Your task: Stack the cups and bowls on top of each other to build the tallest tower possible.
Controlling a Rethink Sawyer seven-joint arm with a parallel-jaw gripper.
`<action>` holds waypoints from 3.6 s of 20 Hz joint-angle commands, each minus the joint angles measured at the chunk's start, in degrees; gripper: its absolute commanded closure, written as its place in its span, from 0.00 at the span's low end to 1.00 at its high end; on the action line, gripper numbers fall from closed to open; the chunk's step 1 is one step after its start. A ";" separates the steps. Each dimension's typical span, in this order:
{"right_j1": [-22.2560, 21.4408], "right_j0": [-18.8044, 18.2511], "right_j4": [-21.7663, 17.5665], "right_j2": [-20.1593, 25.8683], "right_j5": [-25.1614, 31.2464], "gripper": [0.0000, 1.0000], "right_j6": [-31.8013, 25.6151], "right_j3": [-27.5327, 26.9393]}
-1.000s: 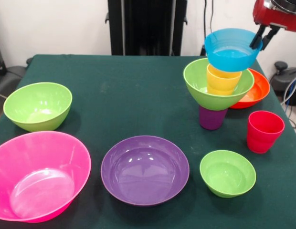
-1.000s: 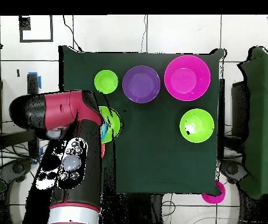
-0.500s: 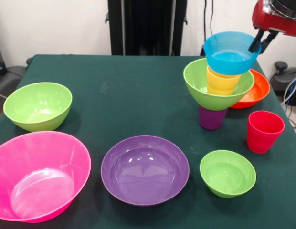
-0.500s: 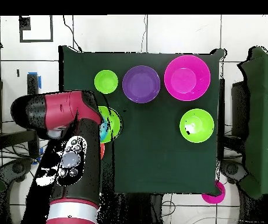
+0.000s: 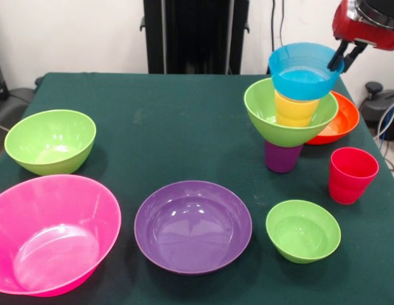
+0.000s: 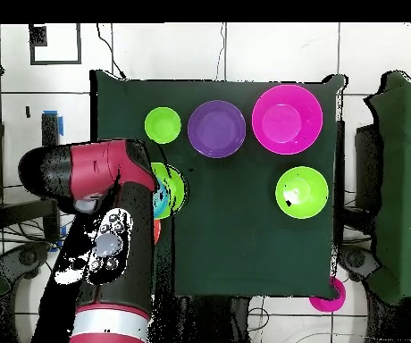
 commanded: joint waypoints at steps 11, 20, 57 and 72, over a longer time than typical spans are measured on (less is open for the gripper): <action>2.59 1.15 -0.69 1.07 1.09 0.00 9.68 -2.42; 2.16 1.27 -0.91 0.74 -0.35 0.00 8.80 -1.80; 3.36 1.18 1.84 1.98 -2.86 1.00 9.77 -3.05; 2.77 1.21 3.08 2.14 -3.91 1.00 9.49 -2.50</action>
